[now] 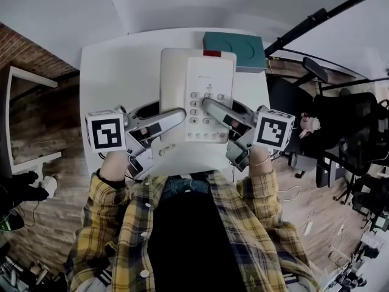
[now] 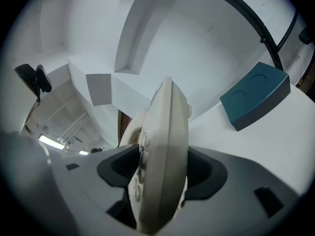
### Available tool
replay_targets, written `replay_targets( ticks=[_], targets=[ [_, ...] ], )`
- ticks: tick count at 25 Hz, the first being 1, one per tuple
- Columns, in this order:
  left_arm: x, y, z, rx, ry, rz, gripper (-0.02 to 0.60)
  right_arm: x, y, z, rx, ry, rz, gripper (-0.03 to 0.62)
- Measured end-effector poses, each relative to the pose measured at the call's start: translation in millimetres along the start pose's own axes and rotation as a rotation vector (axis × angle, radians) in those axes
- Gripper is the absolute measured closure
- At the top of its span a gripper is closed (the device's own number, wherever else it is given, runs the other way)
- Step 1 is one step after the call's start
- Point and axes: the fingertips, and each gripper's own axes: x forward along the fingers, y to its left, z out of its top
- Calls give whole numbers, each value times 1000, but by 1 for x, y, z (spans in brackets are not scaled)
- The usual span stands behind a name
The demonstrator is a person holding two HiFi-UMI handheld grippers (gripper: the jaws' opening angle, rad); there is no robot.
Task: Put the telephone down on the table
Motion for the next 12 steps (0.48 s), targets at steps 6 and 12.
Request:
replay_targets(
  ticks=[6, 12],
  targets=[
    [3, 13, -12, -31, 31, 8, 192, 2, -12, -9, 12, 28, -21, 327],
    [5, 30, -26, -58, 44, 26, 192, 3, -30, -27, 53, 66, -46, 326]
  ],
)
